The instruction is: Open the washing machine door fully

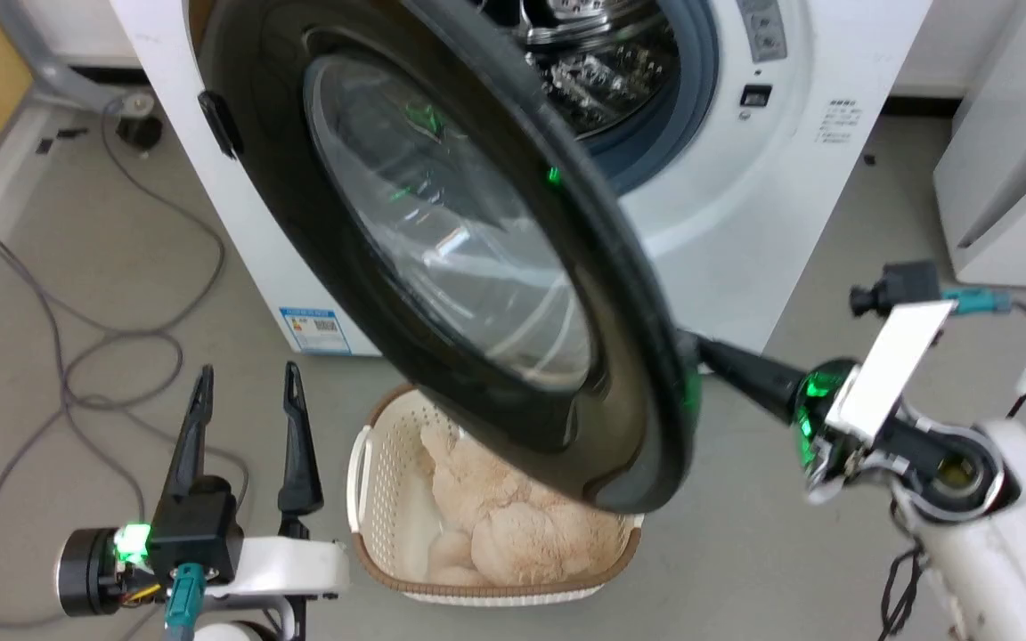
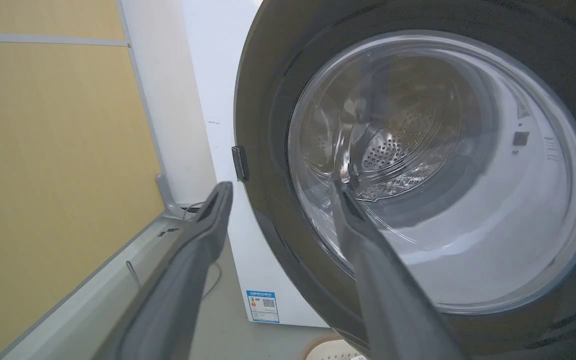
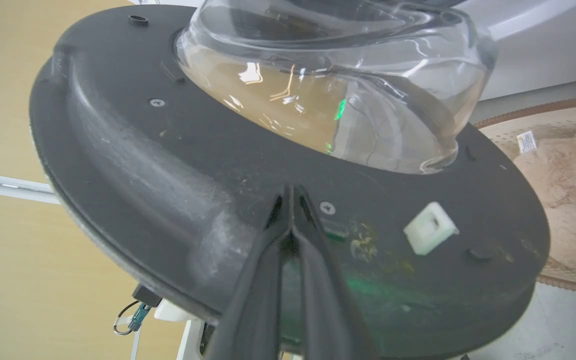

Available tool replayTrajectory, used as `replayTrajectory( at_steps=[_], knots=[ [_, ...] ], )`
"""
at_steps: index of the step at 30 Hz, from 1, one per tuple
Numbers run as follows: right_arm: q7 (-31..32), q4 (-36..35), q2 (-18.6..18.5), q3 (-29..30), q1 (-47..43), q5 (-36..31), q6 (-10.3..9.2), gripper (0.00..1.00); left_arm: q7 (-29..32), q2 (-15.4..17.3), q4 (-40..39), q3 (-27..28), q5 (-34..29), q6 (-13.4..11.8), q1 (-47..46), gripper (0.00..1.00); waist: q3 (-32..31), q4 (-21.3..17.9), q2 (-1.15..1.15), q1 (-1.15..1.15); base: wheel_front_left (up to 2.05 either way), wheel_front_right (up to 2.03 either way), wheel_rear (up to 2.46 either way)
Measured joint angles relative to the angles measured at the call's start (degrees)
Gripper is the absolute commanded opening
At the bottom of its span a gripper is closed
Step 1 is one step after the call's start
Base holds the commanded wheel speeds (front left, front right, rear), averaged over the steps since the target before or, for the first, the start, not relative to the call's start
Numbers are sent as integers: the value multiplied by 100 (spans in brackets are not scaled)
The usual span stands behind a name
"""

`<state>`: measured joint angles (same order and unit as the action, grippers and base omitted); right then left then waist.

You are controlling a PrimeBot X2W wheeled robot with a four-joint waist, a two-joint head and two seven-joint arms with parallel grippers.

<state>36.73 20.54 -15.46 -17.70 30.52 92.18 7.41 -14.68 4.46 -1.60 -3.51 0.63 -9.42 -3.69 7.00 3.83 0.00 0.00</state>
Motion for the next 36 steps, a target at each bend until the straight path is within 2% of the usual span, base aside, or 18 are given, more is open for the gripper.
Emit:
replayTrajectory(
  at_steps=[14, 23, 28, 32, 36],
  knots=[
    [58, -1090, 446, -371, -992, 49, 0, 0, 0, 5, 181, -26, 0, 52, 146, 100, -332, 15, 0, 0, 0, 0, 0],
    [176, -1284, 837, -835, -1415, -3, 1, 0, 0, 5, 265, -26, 0, 59, 244, 100, -428, 34, 0, 0, 0, 0, 0],
    [138, -1448, 923, -928, -1588, -47, 1, 0, 0, 4, 299, -24, 4, 87, 256, 100, -461, 26, 0, 0, 0, 0, 0],
    [-250, -1718, 904, -749, -1657, -304, 1, 0, 0, 3, 316, -5, 5, 101, 286, 100, -511, -11, 0, 0, 0, 0, 0],
    [-1273, -1920, 869, -238, -1660, -798, 1, 0, 0, 2, 341, 18, 5, 102, 391, 100, -595, -59, 0, 0, 0, 0, 0]
  ],
)
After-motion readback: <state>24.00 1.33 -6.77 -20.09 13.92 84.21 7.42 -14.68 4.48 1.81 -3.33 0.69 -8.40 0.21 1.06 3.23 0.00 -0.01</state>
